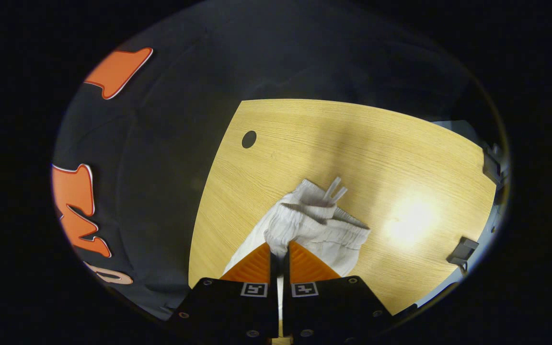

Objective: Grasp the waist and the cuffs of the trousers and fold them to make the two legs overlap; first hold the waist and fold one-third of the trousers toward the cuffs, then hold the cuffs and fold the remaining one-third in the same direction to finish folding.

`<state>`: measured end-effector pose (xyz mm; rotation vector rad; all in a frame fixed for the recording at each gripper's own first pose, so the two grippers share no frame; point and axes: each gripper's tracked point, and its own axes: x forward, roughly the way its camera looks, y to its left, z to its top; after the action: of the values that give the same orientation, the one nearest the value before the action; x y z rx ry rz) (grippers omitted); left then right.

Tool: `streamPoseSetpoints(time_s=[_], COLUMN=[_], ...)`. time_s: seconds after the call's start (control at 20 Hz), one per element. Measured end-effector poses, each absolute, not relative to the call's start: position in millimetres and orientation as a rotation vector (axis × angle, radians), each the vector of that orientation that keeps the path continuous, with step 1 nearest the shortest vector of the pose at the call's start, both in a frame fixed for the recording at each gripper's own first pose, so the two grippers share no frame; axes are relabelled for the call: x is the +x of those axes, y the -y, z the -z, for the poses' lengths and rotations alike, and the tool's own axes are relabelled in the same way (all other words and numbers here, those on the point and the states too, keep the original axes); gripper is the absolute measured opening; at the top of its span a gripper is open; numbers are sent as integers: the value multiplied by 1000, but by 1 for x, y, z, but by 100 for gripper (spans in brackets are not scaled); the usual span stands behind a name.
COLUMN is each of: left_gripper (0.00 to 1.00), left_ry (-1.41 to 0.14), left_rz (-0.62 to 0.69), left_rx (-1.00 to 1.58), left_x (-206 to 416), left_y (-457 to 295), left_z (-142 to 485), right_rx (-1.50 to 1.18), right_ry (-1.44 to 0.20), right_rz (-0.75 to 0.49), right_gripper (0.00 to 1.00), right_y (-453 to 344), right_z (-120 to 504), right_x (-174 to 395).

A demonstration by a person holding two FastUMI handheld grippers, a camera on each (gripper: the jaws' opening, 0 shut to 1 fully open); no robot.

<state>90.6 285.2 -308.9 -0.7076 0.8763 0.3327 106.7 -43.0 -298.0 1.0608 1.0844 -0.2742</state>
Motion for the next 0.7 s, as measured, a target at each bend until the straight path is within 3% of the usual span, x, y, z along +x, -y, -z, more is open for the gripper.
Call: streamPoseSetpoints(time_s=[0.45, 0.5, 0.65, 0.7], left_gripper=[5, 8, 34, 44], left_ry=[-867, -842, -761, -742], left_rz=[-265, -251, -250, -255], left_rx=[-688, -698, -724, -723], left_x=[131, 138, 158, 163], left_y=[-279, -275, -271, -272], left_z=[319, 318, 312, 311], right_rx=[1135, 1154, 1181, 1179], right_ry=[-1012, -988, -929, -914], right_rz=[282, 269, 218, 213], right_gripper=[4, 5, 13, 23], right_y=[30, 29, 29, 31], right_z=[293, 293, 293, 291], right_x=[147, 151, 145, 145])
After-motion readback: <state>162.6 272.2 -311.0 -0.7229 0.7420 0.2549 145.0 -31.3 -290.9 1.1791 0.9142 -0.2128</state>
